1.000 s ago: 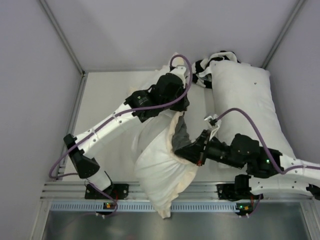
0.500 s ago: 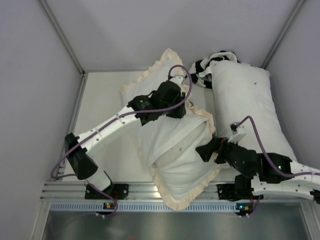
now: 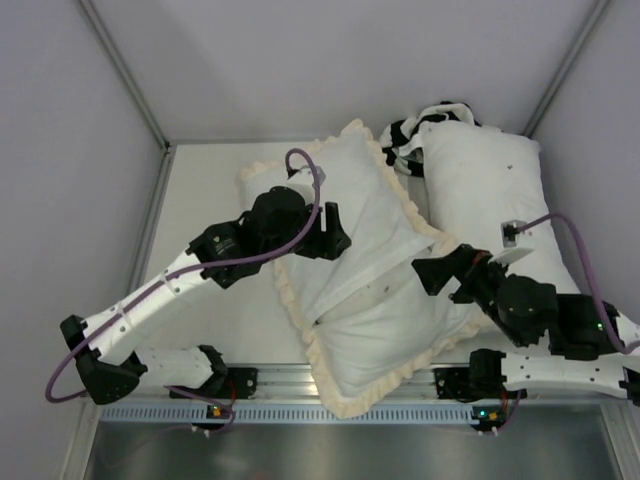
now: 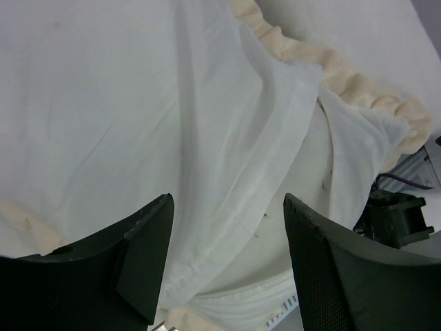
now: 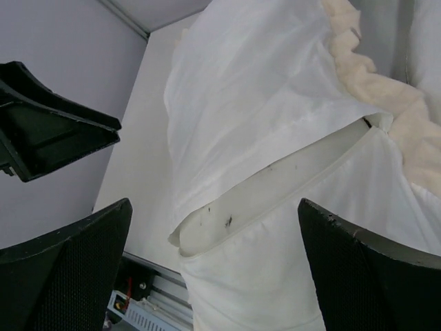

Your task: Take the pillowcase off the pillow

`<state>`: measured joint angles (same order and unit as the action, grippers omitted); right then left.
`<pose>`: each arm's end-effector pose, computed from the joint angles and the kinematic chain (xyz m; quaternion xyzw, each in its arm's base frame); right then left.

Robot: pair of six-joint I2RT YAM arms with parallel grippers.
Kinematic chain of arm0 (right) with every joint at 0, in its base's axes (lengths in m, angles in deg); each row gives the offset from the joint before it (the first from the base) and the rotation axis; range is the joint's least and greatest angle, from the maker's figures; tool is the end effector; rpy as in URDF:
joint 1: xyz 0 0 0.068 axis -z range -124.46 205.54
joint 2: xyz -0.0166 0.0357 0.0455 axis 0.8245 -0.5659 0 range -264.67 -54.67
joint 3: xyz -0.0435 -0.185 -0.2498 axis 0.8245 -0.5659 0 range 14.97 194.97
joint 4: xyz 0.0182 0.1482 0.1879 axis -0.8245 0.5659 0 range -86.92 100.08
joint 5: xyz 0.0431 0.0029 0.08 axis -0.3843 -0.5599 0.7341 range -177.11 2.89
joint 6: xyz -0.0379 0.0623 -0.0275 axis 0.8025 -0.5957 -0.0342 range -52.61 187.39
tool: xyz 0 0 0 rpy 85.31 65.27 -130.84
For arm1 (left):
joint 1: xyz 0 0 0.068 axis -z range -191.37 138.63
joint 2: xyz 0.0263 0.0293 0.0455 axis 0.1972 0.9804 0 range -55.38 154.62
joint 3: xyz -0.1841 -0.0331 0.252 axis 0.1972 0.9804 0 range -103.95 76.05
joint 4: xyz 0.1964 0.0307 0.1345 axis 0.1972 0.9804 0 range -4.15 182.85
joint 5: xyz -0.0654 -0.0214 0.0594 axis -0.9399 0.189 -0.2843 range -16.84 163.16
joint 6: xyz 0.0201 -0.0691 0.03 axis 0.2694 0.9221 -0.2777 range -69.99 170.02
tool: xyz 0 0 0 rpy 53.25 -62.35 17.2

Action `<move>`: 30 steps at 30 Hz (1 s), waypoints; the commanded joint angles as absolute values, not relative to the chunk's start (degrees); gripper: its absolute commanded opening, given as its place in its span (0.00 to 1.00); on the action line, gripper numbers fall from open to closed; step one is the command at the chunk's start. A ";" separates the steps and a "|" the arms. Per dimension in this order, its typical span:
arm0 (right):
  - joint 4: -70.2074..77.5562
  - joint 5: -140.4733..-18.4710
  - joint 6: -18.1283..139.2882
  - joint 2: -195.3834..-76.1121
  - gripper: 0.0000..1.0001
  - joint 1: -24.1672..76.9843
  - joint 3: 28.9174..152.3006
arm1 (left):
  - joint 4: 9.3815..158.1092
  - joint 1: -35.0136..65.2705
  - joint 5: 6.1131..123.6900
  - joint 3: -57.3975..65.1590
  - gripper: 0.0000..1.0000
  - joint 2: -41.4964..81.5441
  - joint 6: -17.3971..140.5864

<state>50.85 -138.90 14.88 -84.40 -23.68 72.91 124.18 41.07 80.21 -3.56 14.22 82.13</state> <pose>0.0569 0.0197 0.3846 0.0753 0.7733 0.3276 0.5377 0.1558 -0.1890 0.4318 0.1203 0.8491 -0.3052 0.4141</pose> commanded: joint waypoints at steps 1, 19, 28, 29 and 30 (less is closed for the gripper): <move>53.09 -136.71 16.07 -90.77 0.99 -23.48 73.86 | 123.29 42.06 77.82 2.29 0.68 15.11 84.55; 51.51 -125.53 3.33 -93.17 0.99 -22.07 61.57 | 114.59 51.38 75.70 16.90 0.75 18.70 83.94; 47.82 -125.43 -4.94 -95.26 0.99 -21.11 52.42 | 115.46 51.38 86.69 18.39 0.00 23.37 87.63; 47.12 -125.43 -4.50 -95.88 0.99 -20.58 52.33 | 115.64 51.38 86.87 18.22 0.00 23.37 87.89; 45.55 -125.17 -3.98 -97.45 1.00 -20.14 52.24 | 115.82 51.38 86.96 18.22 0.00 22.85 87.98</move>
<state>48.71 -126.88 -1.99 -94.76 -21.46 53.24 116.33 51.30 83.36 17.79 22.99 86.90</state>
